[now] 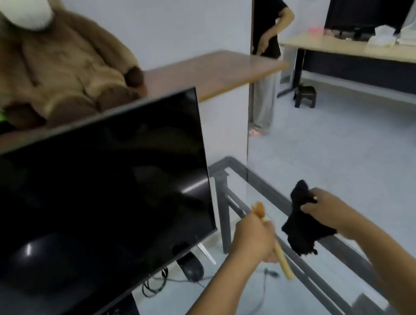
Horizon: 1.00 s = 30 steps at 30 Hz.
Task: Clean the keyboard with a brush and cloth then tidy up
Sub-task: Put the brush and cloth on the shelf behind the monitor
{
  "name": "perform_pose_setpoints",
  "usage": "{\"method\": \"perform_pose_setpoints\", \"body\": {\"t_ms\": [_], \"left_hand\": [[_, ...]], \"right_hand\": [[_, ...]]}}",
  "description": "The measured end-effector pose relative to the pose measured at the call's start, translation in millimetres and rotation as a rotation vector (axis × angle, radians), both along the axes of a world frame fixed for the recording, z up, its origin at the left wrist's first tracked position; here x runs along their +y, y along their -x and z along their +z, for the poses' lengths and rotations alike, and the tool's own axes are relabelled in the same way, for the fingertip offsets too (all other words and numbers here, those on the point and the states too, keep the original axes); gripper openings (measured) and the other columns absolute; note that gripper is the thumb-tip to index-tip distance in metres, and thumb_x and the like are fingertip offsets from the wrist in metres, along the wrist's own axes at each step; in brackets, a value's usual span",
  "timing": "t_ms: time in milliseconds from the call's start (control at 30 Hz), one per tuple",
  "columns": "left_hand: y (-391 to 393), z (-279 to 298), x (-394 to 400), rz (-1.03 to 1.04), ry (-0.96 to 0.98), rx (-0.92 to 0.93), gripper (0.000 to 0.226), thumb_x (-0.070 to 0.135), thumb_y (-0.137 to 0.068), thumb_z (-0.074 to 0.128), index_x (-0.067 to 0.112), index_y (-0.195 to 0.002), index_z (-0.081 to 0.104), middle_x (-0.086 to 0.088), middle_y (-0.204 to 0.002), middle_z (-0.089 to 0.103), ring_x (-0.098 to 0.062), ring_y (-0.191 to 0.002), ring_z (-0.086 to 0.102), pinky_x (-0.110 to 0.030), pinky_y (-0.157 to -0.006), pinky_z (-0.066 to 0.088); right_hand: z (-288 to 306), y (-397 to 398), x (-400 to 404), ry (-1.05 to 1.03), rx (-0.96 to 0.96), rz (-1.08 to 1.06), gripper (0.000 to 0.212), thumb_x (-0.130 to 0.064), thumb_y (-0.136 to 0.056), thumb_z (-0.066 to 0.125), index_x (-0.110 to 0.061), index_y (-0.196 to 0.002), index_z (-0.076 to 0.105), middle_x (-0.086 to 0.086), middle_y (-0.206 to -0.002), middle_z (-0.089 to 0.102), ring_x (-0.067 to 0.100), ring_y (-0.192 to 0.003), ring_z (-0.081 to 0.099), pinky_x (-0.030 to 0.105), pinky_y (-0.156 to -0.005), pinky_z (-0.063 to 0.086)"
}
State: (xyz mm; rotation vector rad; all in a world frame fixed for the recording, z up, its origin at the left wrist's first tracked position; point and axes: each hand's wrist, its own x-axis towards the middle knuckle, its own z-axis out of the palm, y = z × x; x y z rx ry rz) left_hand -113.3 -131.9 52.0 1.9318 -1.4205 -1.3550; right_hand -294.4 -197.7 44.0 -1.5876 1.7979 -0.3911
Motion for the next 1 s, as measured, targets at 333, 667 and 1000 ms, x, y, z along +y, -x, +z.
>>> {"method": "perform_pose_setpoints", "body": {"t_ms": [333,667,1000], "left_hand": [[-35,239,-94,0.084,0.513,0.068,0.019,0.022,-0.1,0.048,0.007,-0.096,0.057,-0.011,-0.064,0.065,-0.013,-0.04,0.06,-0.022,-0.043,0.051],[-165,280,-165,0.433,0.443,-0.148,0.03,0.019,-0.1,0.044,-0.008,-0.1,0.058,-0.015,-0.055,0.063,-0.014,-0.034,0.053,-0.021,-0.036,0.043],[-165,245,-194,0.284,0.175,-0.264,0.034,0.016,-0.103,0.037,-0.005,-0.081,0.053,-0.014,-0.062,0.054,-0.014,-0.042,0.047,-0.017,-0.032,0.038]], "right_hand": [[250,-45,-82,0.537,-0.144,0.147,0.014,-0.019,-0.099,0.048,-0.01,-0.106,0.055,0.01,-0.092,0.061,0.02,-0.074,0.055,0.029,-0.057,0.041],[300,-167,-152,0.478,-0.279,0.482,0.024,-0.028,-0.097,0.051,-0.012,-0.111,0.062,0.008,-0.108,0.067,0.024,-0.098,0.064,0.042,-0.091,0.051],[229,-166,-218,0.492,-0.006,0.35,0.026,-0.018,-0.096,0.053,-0.011,-0.119,0.059,0.01,-0.114,0.063,0.009,-0.077,0.052,0.017,-0.055,0.035]]}}
